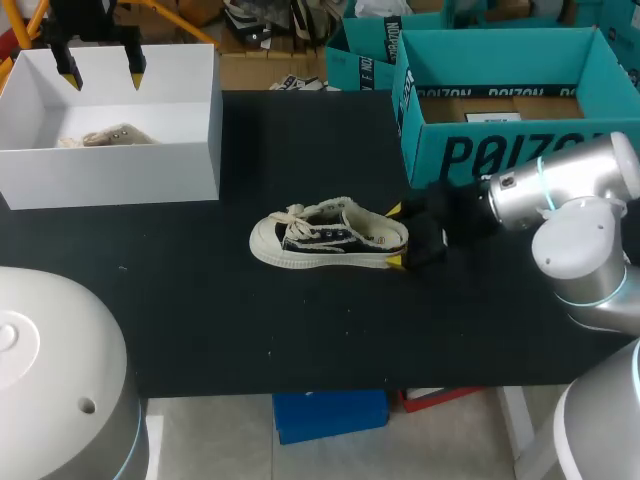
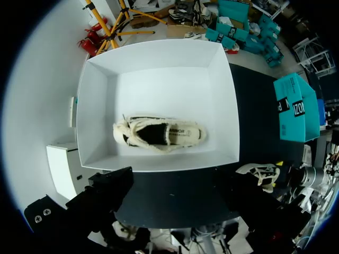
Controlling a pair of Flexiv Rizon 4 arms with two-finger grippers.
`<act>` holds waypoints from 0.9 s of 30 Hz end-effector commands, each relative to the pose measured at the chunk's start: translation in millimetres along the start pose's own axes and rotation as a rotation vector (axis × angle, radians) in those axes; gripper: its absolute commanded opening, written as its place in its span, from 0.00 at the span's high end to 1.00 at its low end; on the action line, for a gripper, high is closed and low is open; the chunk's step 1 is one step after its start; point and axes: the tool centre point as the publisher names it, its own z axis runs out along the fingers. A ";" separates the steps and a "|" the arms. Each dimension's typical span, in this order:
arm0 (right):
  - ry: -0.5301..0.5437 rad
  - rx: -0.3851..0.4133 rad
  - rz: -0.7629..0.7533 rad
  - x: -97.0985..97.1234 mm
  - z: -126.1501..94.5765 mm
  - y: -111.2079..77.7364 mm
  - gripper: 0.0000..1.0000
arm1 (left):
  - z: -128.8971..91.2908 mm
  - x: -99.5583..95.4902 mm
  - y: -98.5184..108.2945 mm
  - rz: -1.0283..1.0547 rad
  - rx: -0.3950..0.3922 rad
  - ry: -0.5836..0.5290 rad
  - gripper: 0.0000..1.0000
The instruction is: Take the shoe out of the shoebox, open the shoe tongue, remove and reinsert the insole, then place the shoe into the shoebox
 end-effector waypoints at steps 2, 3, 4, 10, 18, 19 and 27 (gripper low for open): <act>0.002 -0.004 0.004 -3.5 12.7 -1.9 0.00 | -0.5 0.0 0.2 0.000 -0.002 -0.001 0.00; 0.002 -0.005 0.004 -3.4 13.5 -2.1 0.00 | -0.5 0.0 0.2 0.000 -0.002 -0.001 0.00; 0.003 -0.006 0.005 -3.2 14.5 -2.1 0.00 | -0.5 0.0 0.2 0.000 -0.002 -0.001 0.00; 0.003 -0.015 0.009 -3.8 19.0 -2.5 0.00 | -0.5 0.0 0.2 0.000 -0.002 -0.001 0.00; -0.002 -0.011 0.018 -3.9 23.1 -4.7 1.00 | -0.5 0.0 0.2 0.000 -0.002 -0.001 0.00; -0.002 -0.011 0.018 -3.9 23.1 -4.7 1.00 | -0.5 0.0 0.2 0.000 -0.002 -0.001 0.00; -0.002 -0.011 0.018 -3.9 23.1 -4.7 1.00 | -0.5 0.0 0.2 0.000 -0.002 -0.001 0.00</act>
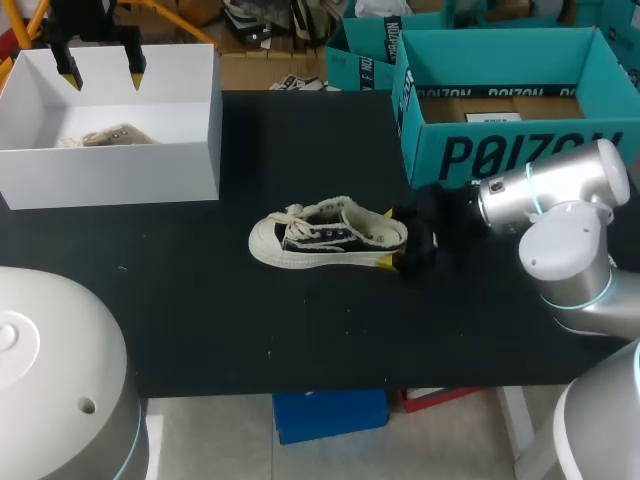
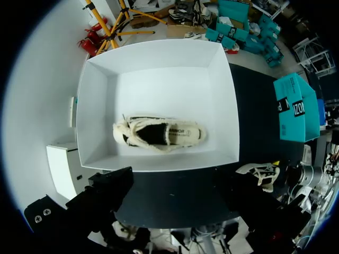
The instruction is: Take the shoe out of the shoebox, open the shoe tongue, remove and reinsert the insole, then place the shoe into the shoebox
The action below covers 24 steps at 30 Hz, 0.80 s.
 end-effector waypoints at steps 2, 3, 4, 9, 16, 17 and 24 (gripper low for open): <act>-0.002 0.002 0.001 -1.5 4.6 -1.0 1.00 | 0.4 7.6 3.5 0.000 -0.004 -0.044 0.00; -0.002 0.002 0.001 -1.5 4.6 -1.0 1.00 | 1.2 11.7 5.1 -0.012 -0.006 -0.069 0.00; -0.002 0.002 0.001 -1.5 4.6 -1.0 1.00 | 2.0 16.4 6.9 -0.025 -0.025 -0.079 0.00; -0.002 0.002 0.001 -1.5 4.6 -1.0 1.00 | 2.7 36.1 16.8 -0.068 -0.029 -0.131 0.00; -0.002 0.002 0.001 -1.5 4.6 -1.0 1.00 | 8.9 76.8 38.2 -0.080 -0.019 -0.200 0.00; -0.002 0.002 0.001 -1.5 4.6 -1.0 1.00 | 10.7 83.1 41.2 -0.085 -0.016 -0.207 0.00; -0.002 0.002 0.001 -1.5 4.6 -1.0 1.00 | 25.4 132.5 65.5 -0.033 -0.054 -0.217 0.00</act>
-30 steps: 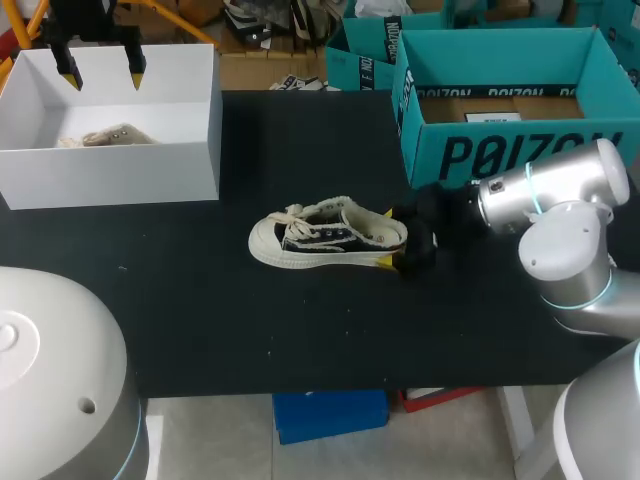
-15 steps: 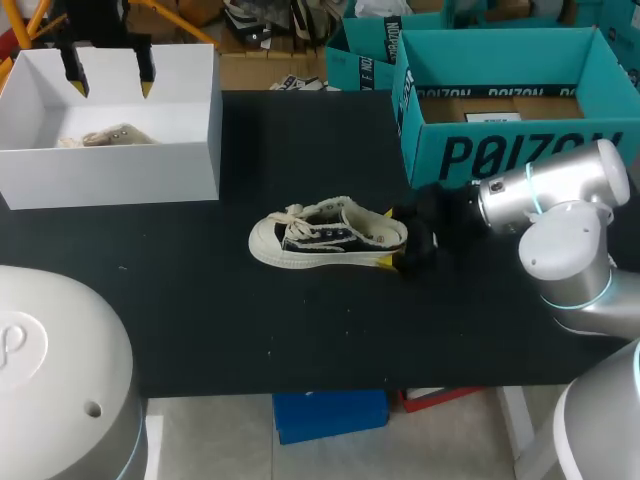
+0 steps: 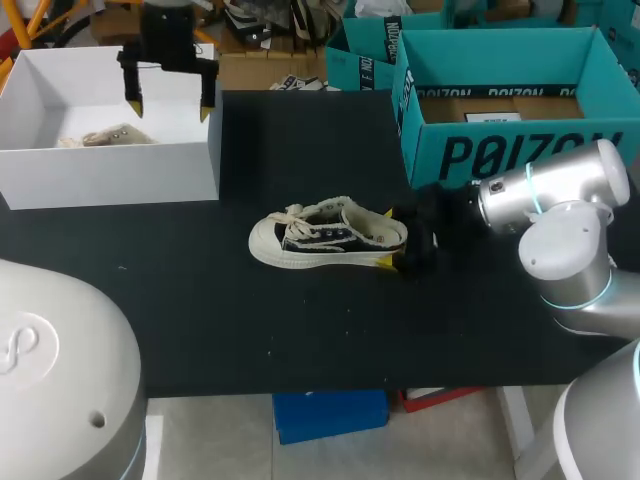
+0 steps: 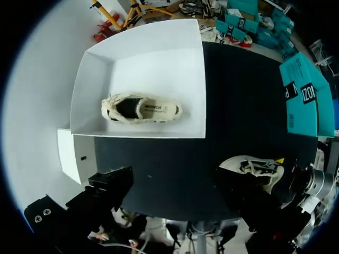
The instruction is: Take the shoe out of the shoebox, open the shoe tongue, remove and reinsert the insole, then place the shoe into the shoebox
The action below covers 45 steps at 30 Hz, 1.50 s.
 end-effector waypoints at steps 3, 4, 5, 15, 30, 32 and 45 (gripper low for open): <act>-0.003 0.002 0.001 -1.6 4.3 -0.9 1.00 | 8.7 44.5 19.9 0.049 -0.005 -0.067 0.00; -0.003 0.002 0.001 -1.6 4.3 -0.9 1.00 | 9.5 50.7 23.2 0.057 0.001 -0.079 0.00; -0.003 0.002 0.001 -1.6 4.3 -0.9 1.00 | 10.0 57.1 26.8 0.058 0.007 -0.094 0.00; -0.003 0.002 0.001 -1.6 4.3 -0.9 1.00 | 5.4 82.3 43.7 0.091 0.001 -0.095 0.00; -0.003 0.002 0.001 -1.6 4.3 -0.9 1.00 | 3.2 65.7 44.9 0.056 0.017 -0.093 0.00; -0.003 0.002 0.001 -1.6 4.3 -0.9 1.00 | 5.9 66.7 46.2 0.051 0.017 -0.085 0.00; -0.003 0.002 0.001 -1.6 4.3 -0.9 1.00 | 42.3 155.8 61.6 0.116 0.009 -0.063 0.00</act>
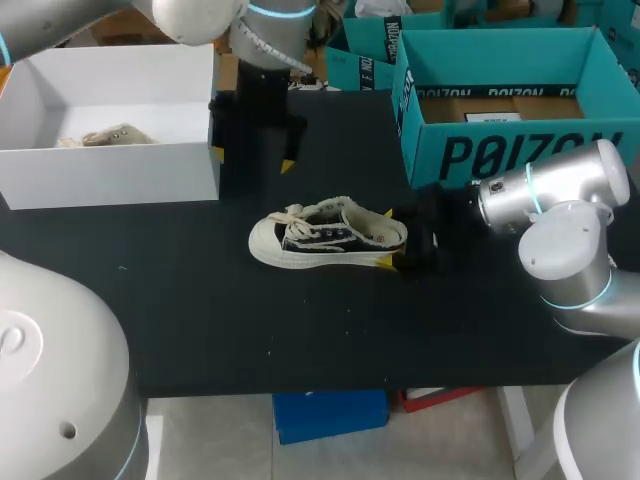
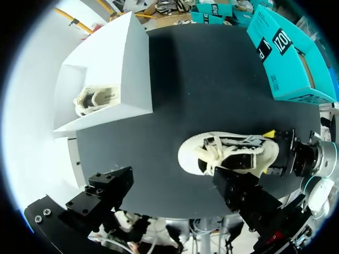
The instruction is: Take the shoe out of the shoebox, open the shoe tongue, remove and reinsert the insole, then place the shoe into the shoebox
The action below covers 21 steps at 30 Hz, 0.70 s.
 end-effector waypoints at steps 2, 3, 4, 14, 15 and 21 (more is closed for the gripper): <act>-0.002 0.002 0.001 -1.5 4.3 -0.9 1.00 | 15.4 40.9 -8.3 0.000 -0.011 -0.031 0.00; -0.002 0.002 0.001 -1.5 4.3 -0.9 1.00 | 15.6 45.1 -8.5 0.006 -0.021 -0.021 0.00; -0.002 0.002 0.001 -1.5 4.3 -0.9 1.00 | 15.6 49.7 -8.6 0.002 -0.013 -0.031 0.00; -0.002 0.002 0.001 -1.5 4.3 -0.9 1.00 | 16.8 84.6 -1.9 0.031 -0.002 -0.063 0.00; -0.002 0.002 0.001 -1.5 4.3 -0.9 1.00 | 18.8 87.5 -0.9 0.026 -0.002 -0.072 0.00; -0.002 0.002 0.001 -1.5 4.3 -0.9 1.00 | 31.0 104.5 4.9 0.023 -0.023 -0.107 0.00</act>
